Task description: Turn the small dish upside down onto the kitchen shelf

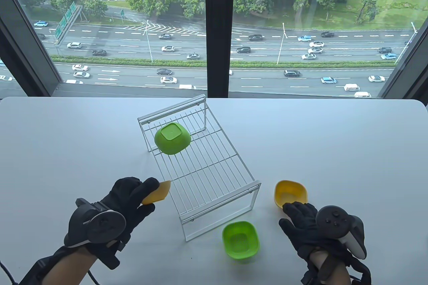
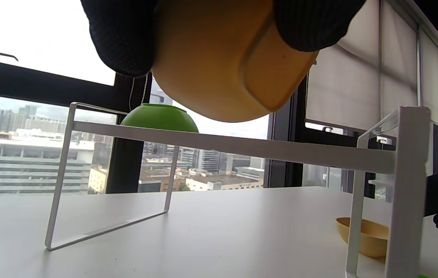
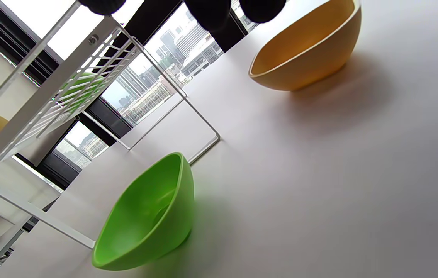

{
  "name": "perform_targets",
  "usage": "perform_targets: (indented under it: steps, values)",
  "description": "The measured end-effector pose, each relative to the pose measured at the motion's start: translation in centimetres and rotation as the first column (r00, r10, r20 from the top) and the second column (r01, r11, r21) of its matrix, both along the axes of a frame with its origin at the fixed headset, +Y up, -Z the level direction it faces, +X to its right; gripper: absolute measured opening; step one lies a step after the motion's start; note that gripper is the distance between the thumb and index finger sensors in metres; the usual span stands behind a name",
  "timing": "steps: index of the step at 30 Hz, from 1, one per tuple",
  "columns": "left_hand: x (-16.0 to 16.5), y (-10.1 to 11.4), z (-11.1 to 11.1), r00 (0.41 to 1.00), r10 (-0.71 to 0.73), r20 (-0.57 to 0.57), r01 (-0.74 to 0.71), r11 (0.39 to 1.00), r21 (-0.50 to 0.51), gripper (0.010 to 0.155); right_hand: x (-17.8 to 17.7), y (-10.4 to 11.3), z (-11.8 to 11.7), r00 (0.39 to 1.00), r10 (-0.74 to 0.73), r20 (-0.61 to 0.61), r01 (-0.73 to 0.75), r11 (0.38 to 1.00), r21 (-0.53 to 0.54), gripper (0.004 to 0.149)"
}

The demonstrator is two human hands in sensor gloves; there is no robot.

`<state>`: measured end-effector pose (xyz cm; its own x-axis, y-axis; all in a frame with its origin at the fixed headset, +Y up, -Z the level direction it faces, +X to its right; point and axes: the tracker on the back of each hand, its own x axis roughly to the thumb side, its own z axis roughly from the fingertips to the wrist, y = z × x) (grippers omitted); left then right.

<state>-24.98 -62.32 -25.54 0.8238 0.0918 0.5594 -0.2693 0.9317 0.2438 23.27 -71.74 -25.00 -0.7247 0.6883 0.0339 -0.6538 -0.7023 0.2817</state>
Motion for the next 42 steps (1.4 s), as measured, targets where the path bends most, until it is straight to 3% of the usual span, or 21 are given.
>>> perform_targets:
  steps: [8,15,22,30,32,37,42]
  values:
    - [2.3,0.3,-0.7,0.999,0.042,-0.005,-0.042,0.999,-0.015,0.076,0.1,0.1,0.0,1.000,-0.004,-0.001,0.004,1.000,0.008,0.074]
    - [4.6,0.8,-2.0,0.995,0.102,0.004,-0.101,0.989,-0.105,0.074,0.1,0.0,0.1,1.000,-0.008,-0.003,0.008,1.000,0.008,0.074]
    - [6.8,0.9,-3.3,0.988,0.150,-0.034,-0.152,0.982,-0.108,0.073,0.2,0.1,0.2,1.000,-0.007,0.007,0.007,1.000,0.008,0.075]
    - [6.6,1.3,-5.7,0.972,0.165,-0.166,-0.200,0.952,-0.230,0.061,0.2,0.1,0.2,1.000,-0.008,0.009,0.008,1.000,0.012,0.076]
    - [6.4,1.3,-6.8,0.965,0.176,-0.197,-0.231,0.924,-0.305,0.061,0.3,0.1,0.2,1.000,-0.007,0.010,0.007,1.000,0.011,0.076]
    - [5.8,0.5,-9.0,0.959,0.101,-0.264,-0.206,0.889,-0.409,0.060,0.3,0.1,0.2,1.000,-0.009,0.012,0.009,1.000,0.007,0.076]
    - [5.8,0.5,-9.5,0.954,0.087,-0.287,-0.202,0.894,-0.399,0.060,0.2,0.1,0.1,1.000,-0.007,0.007,0.007,1.000,0.002,0.076]
